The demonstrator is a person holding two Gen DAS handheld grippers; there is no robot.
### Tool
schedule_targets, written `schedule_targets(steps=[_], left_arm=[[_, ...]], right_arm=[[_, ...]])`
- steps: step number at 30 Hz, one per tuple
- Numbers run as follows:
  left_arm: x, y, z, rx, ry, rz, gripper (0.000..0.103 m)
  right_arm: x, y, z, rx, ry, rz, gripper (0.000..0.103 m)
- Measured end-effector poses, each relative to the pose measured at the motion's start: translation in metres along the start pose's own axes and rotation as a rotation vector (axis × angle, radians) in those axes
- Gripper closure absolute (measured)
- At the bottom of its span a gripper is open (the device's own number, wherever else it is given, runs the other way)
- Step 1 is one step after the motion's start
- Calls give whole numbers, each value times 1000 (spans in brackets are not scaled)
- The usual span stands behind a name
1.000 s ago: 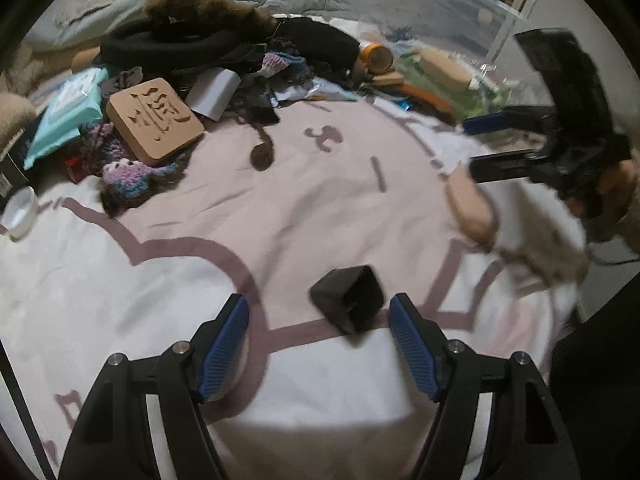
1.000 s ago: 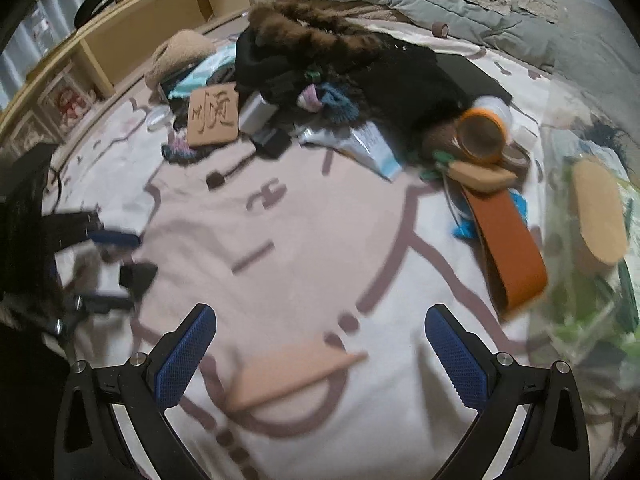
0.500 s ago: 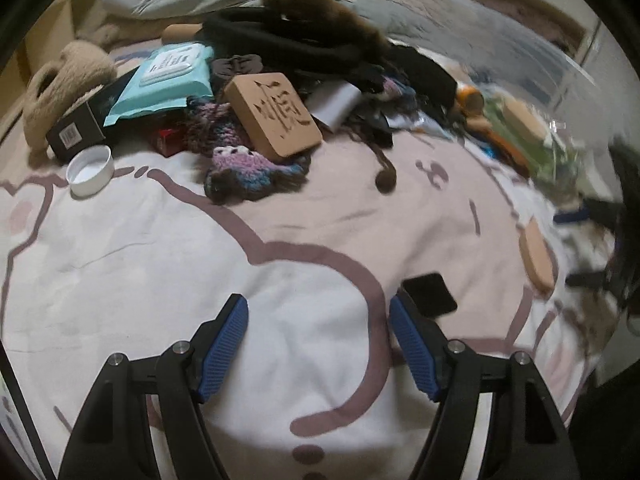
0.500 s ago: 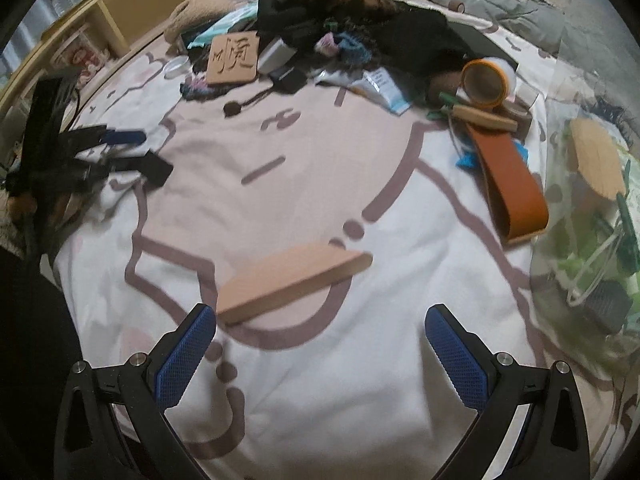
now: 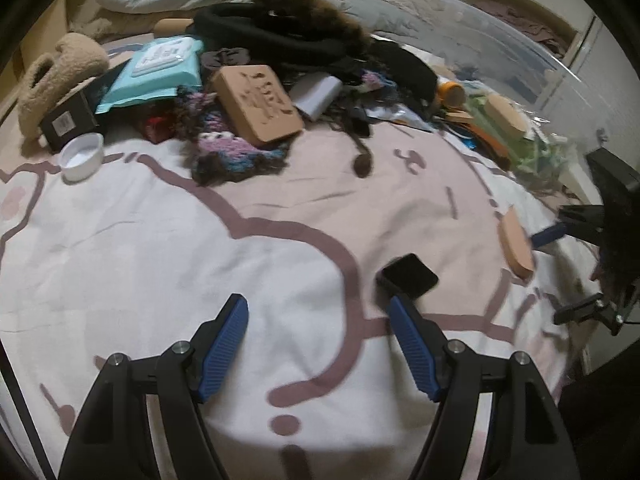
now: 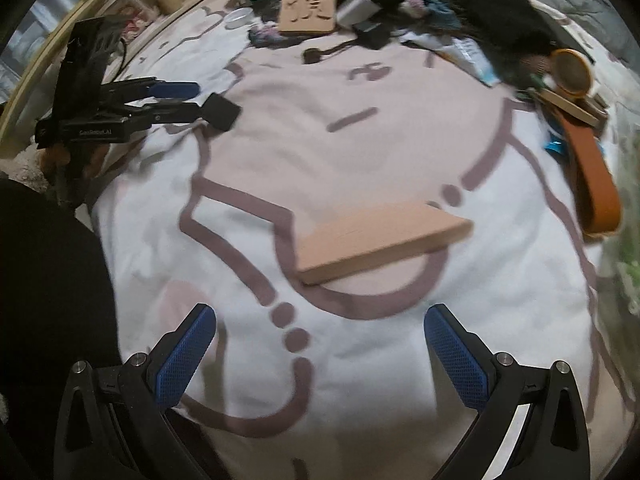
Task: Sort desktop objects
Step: 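Lower the left gripper around the small black block while the right approaches the beige wooden wedge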
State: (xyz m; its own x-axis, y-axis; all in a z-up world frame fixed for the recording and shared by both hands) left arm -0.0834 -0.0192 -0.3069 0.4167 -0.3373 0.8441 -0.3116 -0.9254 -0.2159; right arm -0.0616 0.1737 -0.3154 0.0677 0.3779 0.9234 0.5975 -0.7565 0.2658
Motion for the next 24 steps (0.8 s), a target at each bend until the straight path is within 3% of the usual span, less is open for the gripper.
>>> schedule_targets(steps=[7, 15, 24], left_arm=[[1, -11, 10, -16, 9, 12, 31], [-8, -8, -11, 34, -31, 12, 31], [0, 14, -33, 164, -98, 27, 30]], right_arm=[[-4, -7, -29, -80, -60, -44, 0], [-6, -24, -60, -158, -123, 3, 0], [-8, -31, -53, -146, -131, 50, 0]])
Point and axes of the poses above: each gripper's, at about its wrist camera, not at the fingertips, and x roughly against the way its jaws point, y to its left, z to its underside, the point moved 9 cm from there along -x, roughly the way its jaws point, and after that the axes turned 1 degree about x, right-handed, at the moved point
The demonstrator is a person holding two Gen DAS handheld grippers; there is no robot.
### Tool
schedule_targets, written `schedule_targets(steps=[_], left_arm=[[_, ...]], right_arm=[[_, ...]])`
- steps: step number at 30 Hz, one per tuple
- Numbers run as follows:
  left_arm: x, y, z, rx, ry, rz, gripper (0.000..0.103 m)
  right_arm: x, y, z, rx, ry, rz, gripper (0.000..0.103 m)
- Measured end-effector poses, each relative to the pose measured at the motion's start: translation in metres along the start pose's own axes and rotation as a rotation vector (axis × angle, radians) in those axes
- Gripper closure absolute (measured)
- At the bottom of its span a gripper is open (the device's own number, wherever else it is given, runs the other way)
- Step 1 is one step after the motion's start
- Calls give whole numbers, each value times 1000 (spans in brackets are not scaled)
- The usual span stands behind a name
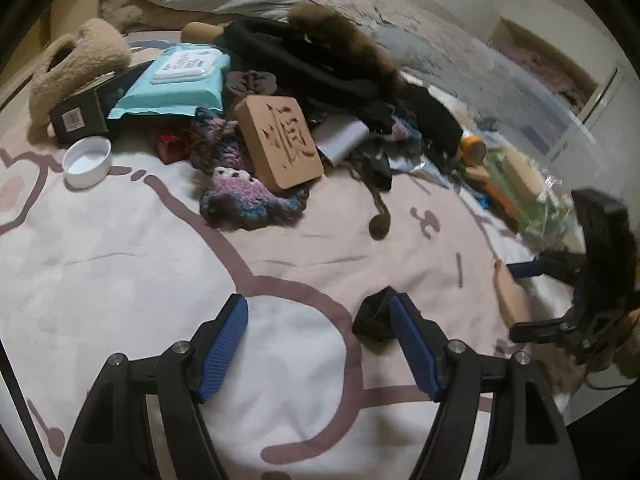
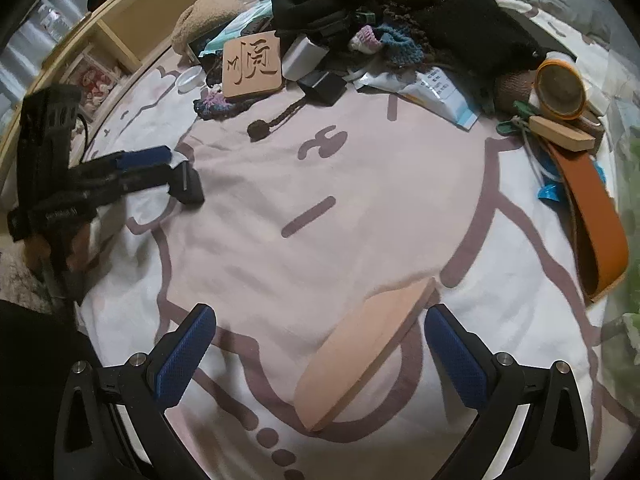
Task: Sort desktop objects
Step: 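Lower the left gripper around the small black block while the right approaches the beige wooden wedge, then close the left gripper on the black block while the right closes on the wooden wedge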
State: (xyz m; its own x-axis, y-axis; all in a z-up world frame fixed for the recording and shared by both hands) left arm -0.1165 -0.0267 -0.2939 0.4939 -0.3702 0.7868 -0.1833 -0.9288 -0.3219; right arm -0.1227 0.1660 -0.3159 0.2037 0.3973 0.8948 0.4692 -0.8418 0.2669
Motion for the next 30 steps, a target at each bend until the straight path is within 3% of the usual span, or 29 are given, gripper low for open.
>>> schedule_targets(steps=[5, 9, 13, 16, 19, 20, 30], left_arm=[[15, -20, 4, -62, -32, 55, 30], [6, -34, 9, -139, -27, 39, 30], [-8, -39, 12, -153, -3, 41, 34], [-15, -42, 14, -166, 9, 35, 47], [-20, -45, 16, -191, 19, 12, 62], [-21, -46, 17, -196, 18, 7, 63], [-17, -47, 15, -200, 0, 0, 64]], right_arm=[[-2, -10, 5, -15, -17, 59, 2], [0, -17, 9, 10, -7, 140, 25], [4, -23, 11, -2, -10, 151, 36], [5, -21, 11, 4, -10, 147, 40], [5, -16, 11, 27, -14, 143, 51], [6, -15, 10, 35, -18, 140, 55], [10, -16, 9, -7, -19, 115, 61]])
Point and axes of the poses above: each gripper's, at about its wrist camera, not at the fingertips, and x roughly against the way its jaws point, y to its left, z to its underside, the point moved 9 cm from there along -x, roughly the way its jaws point, and after that the axes turned 1 degree about x, right-handed, at the moved point
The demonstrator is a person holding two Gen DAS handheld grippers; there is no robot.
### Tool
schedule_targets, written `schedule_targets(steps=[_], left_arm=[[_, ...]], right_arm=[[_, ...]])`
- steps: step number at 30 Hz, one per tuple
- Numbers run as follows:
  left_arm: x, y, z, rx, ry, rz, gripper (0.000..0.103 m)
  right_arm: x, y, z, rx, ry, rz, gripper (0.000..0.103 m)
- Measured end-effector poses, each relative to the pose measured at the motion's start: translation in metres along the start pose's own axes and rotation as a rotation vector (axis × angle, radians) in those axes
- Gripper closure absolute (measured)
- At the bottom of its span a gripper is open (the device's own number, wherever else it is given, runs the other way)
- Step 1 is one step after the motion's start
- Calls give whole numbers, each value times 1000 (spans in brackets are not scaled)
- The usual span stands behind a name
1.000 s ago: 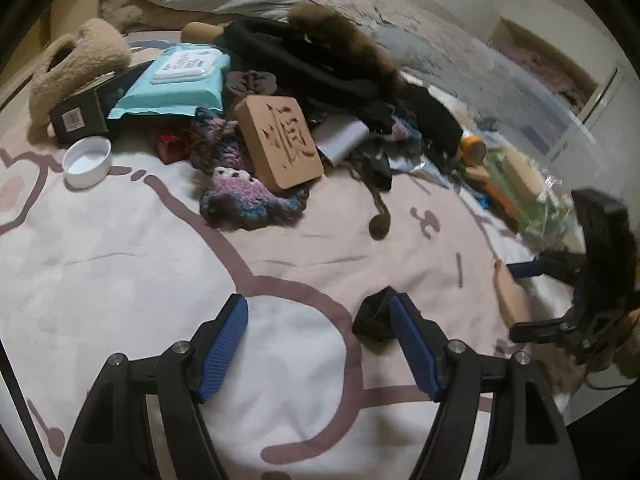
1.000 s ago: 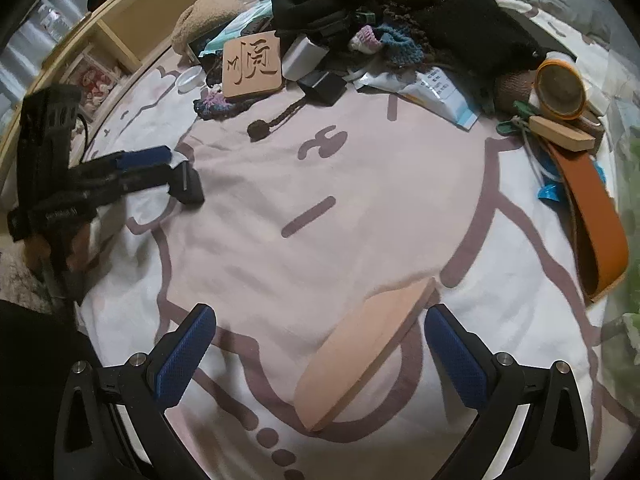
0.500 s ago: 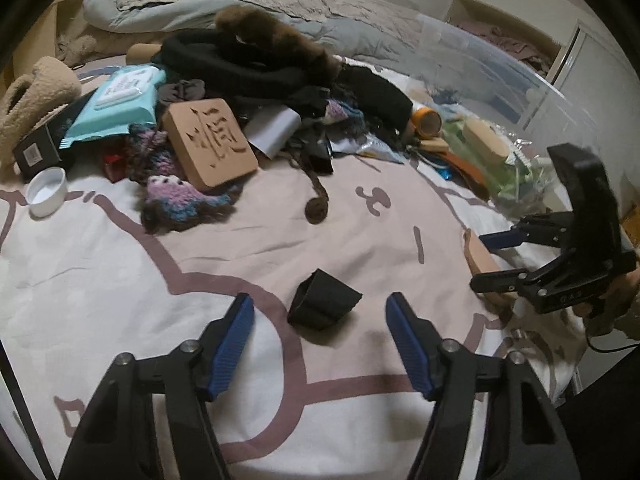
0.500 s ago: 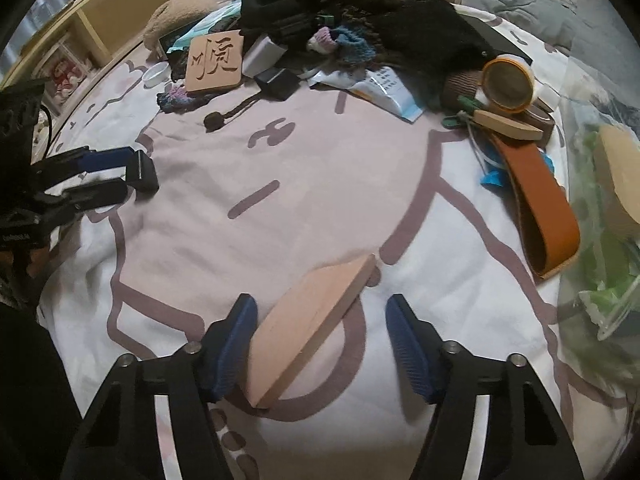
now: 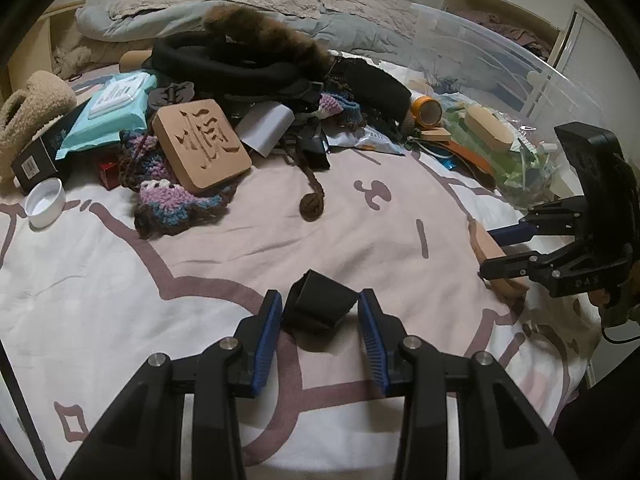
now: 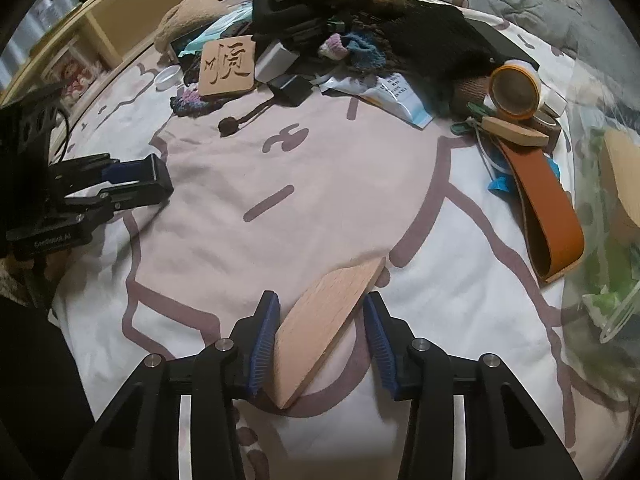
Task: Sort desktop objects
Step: 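Close the left gripper on the black block while the right closes on the wooden wedge, then lift both held objects and carry them over the clear plastic bin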
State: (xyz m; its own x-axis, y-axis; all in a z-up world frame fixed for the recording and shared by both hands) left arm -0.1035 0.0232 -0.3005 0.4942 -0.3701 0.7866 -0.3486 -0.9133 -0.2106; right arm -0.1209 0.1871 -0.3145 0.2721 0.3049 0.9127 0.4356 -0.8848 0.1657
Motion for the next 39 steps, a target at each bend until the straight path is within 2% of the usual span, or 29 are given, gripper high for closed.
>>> schedule_targets(steps=[8, 12, 19, 26, 30, 39], left_arm=[[9, 3, -7, 19, -22, 4, 64], [12, 4, -8, 30, -28, 12, 64], [9, 4, -7, 38, -21, 12, 64], [9, 6, -7, 47, -18, 12, 64], [10, 7, -7, 42, -17, 6, 64], [12, 14, -7, 65, -21, -7, 64]], right_arm=[[2, 1, -2, 9, 12, 23, 67], [16, 10, -9, 54, -33, -5, 73], [9, 17, 4, 111, 24, 34, 73], [7, 22, 11, 147, 7, 75, 73], [-3, 22, 20, 183, 33, 135, 73], [7, 17, 12, 145, 5, 110, 74]])
Point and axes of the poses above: each gripper's, at about its wrist camera, not at the fingertips, and x roughly against the way its jaws point, y to its left, z to its underside, the point moved 9 cm from there along -x, roughly the way its jaws point, and after that the axes turned 1 degree about x, right-handed, at the moved point
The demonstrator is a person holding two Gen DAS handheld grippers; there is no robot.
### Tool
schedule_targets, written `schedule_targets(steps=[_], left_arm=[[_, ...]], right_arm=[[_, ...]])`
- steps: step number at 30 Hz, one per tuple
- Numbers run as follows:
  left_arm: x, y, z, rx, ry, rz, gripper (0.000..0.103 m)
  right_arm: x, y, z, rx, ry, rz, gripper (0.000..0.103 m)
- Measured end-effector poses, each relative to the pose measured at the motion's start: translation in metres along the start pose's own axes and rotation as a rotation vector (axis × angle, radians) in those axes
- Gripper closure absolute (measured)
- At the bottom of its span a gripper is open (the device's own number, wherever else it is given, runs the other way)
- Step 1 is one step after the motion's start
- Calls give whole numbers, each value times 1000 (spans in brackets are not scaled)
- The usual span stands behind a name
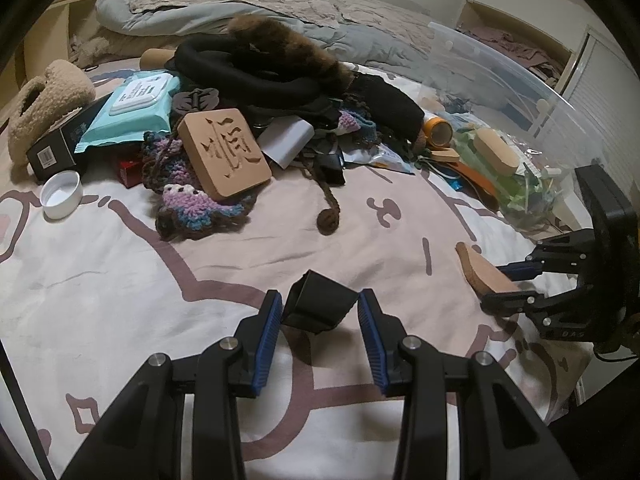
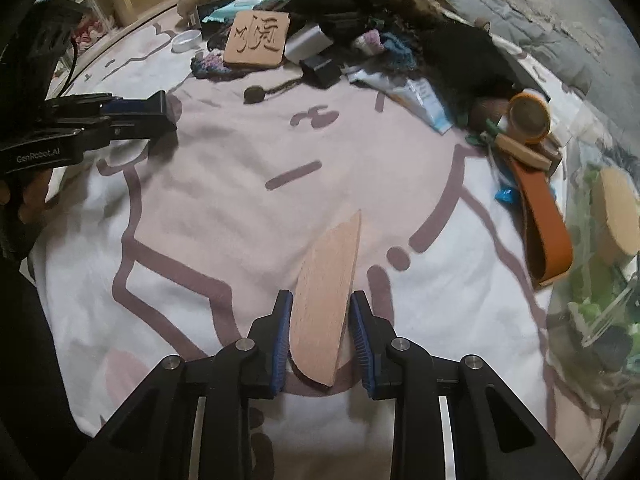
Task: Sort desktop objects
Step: 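Lift both held objects and carry them over the clear plastic bin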
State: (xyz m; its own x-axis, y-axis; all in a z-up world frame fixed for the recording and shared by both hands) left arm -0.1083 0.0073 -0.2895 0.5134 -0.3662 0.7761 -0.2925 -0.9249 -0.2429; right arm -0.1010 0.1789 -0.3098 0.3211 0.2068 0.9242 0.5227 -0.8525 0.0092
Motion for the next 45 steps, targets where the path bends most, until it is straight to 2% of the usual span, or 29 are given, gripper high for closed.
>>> schedule_targets(steps=[13, 17, 25, 38, 45], left_arm=[[15, -11, -26, -11, -33, -10, 64], [27, -20, -43, -32, -56, -10, 64], [62, -49, -97, -88, -130, 5, 64], [114, -139, -194, -197, -266, 91, 64], [133, -196, -241, -236, -316, 142, 64]], right_arm=[[38, -13, -33, -76, -106, -1, 75], [65, -16, -53, -90, -174, 6, 75], [126, -31, -89, -126, -315, 57, 75], [228, -94, -108, -280, -499, 201, 75], [274, -145, -106, -413, -585, 271, 75]])
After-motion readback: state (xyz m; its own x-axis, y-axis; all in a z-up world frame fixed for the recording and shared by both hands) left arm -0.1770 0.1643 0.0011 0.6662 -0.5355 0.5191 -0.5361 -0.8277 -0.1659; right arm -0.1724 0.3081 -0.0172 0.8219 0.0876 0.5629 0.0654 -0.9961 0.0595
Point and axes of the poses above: each gripper's, at about its wrist camera, not at the fingertips, and x roughly against the way its jaws point, y to its left, z to its underside, the point moved 9 cm from there along -x, roughly the way its jaws point, and after that the axes turned 1 degree about x, right-handed, at the moved point
